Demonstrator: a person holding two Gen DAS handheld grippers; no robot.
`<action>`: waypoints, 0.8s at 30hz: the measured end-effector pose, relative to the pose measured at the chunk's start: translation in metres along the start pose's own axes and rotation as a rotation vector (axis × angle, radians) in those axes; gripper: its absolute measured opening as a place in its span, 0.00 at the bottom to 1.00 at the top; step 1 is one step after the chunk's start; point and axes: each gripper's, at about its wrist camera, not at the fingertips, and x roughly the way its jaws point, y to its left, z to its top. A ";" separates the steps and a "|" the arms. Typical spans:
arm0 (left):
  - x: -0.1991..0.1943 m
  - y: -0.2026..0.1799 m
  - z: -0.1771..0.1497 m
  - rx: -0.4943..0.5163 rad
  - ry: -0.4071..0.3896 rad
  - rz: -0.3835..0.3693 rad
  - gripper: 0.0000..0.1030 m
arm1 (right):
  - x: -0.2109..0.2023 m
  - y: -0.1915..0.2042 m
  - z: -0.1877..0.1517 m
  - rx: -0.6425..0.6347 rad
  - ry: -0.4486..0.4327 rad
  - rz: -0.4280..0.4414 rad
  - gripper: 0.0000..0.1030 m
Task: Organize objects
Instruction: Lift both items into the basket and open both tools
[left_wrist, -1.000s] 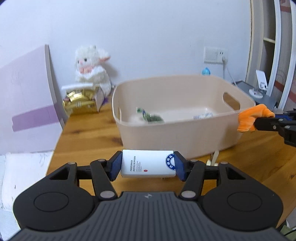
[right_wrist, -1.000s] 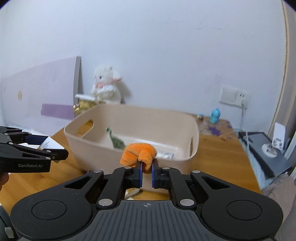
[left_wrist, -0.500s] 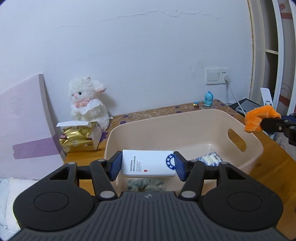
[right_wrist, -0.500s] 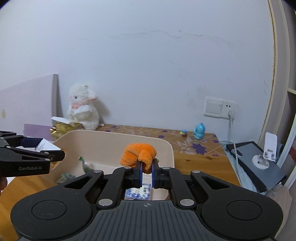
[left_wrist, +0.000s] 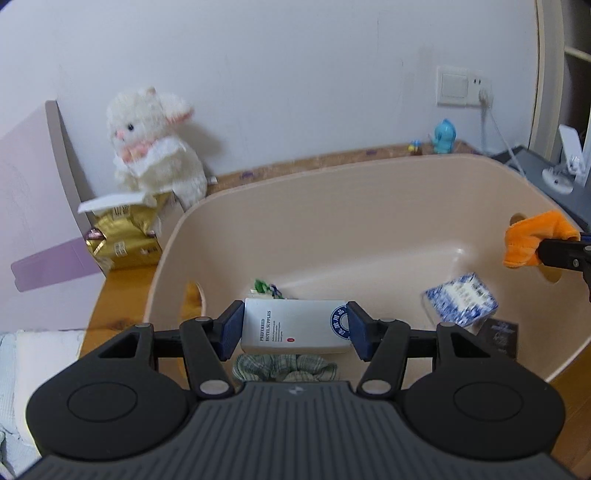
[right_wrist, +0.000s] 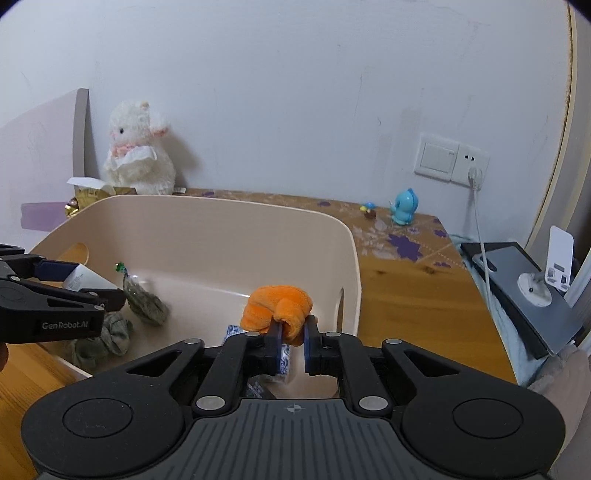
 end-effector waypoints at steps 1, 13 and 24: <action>0.001 0.001 0.000 -0.002 0.002 -0.010 0.59 | -0.001 0.000 0.000 0.004 -0.003 0.002 0.34; -0.032 0.011 0.000 -0.047 -0.057 -0.029 0.92 | -0.049 0.002 0.003 0.030 -0.091 -0.007 0.78; -0.081 0.017 -0.018 -0.057 -0.099 -0.007 0.95 | -0.095 0.022 -0.019 0.006 -0.083 -0.008 0.97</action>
